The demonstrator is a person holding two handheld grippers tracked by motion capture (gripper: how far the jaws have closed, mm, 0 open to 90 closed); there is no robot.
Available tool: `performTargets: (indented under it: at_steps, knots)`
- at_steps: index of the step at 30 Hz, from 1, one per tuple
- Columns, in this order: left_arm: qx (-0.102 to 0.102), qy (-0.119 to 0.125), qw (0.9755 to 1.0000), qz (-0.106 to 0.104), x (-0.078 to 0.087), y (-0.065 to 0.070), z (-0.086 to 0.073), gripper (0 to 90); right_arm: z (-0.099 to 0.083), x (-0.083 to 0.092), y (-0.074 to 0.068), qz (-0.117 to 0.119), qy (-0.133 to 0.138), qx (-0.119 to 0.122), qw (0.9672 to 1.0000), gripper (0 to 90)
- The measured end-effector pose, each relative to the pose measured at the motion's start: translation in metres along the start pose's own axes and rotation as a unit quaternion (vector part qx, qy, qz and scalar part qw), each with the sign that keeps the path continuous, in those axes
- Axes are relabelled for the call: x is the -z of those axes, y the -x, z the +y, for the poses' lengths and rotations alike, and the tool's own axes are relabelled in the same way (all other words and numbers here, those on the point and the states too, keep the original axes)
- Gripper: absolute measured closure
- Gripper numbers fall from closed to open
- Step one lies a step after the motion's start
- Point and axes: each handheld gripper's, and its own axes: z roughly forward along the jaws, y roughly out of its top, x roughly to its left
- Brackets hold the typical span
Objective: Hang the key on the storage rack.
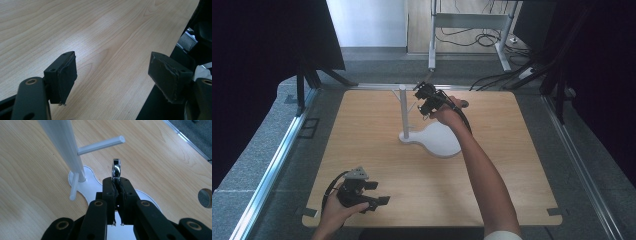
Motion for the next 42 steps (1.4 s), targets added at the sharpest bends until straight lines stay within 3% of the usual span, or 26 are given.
performTargets:
  at_steps: [25, 42]
  knots:
    - [0.000, 0.003, 1.0000, -0.003, 0.003, 0.000, 0.000, 23.3, 0.019, -0.004, 0.011, -0.014, 0.002, -0.008, 0.9999, 84.2]
    - [-0.003, 0.000, 1.0000, -0.004, 0.000, 0.001, 0.001, 23.3, 0.024, -0.007, -0.001, -0.013, 0.007, -0.001, 0.9999, 84.1]
